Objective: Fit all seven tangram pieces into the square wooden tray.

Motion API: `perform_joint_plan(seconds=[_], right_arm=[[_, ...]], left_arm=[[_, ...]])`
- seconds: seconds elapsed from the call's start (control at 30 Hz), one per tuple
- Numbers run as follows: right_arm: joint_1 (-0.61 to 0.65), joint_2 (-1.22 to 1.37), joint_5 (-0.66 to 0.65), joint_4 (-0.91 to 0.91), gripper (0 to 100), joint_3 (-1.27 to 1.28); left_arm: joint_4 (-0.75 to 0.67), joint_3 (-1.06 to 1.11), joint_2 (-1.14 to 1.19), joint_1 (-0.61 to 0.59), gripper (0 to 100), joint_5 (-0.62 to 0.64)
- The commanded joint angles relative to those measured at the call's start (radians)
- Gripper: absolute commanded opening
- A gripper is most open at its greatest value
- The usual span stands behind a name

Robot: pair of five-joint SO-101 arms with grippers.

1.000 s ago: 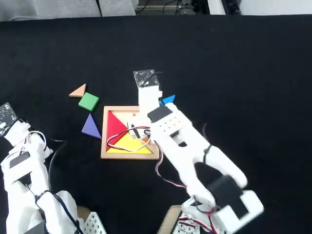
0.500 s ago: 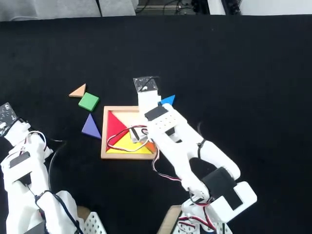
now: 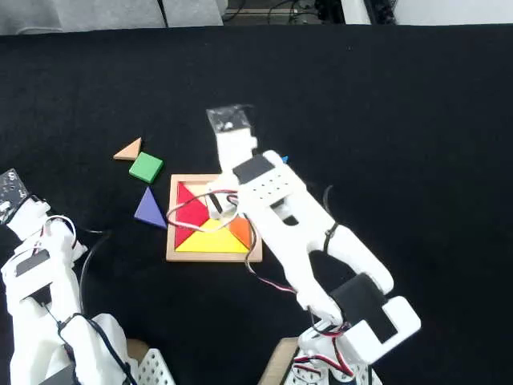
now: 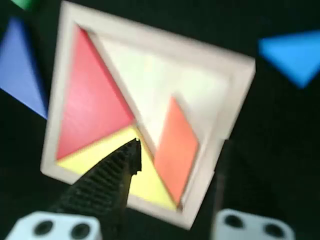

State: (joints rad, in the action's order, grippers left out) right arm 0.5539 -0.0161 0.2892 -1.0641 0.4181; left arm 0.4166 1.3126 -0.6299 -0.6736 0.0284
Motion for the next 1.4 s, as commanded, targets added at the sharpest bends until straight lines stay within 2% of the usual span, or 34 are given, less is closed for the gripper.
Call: perform_joint_plan(seconds=[0.0, 0.07, 0.13, 0.33, 1.37], right_arm=[[-0.029, 0.036, -0.109, 0.153, 0.5, -0.093], [-0.044, 0.088, -0.121, 0.192, 8.0, -0.102], [-0.052, 0.145, -0.124, 0.196, 10.2, -0.122], [-0.080, 0.283, -0.124, 0.192, 1.0, -0.213], [-0.097, 0.318, -0.126, 0.143, 1.5, -0.171]], left_arm=[[-0.018, -0.044, -0.002, 0.015, 3, 0.006], [-0.018, -0.044, -0.002, 0.015, 3, 0.006], [-0.018, -0.044, -0.002, 0.015, 3, 0.006], [-0.020, -0.044, -0.002, 0.015, 3, 0.006], [-0.018, -0.044, -0.002, 0.015, 3, 0.006]])
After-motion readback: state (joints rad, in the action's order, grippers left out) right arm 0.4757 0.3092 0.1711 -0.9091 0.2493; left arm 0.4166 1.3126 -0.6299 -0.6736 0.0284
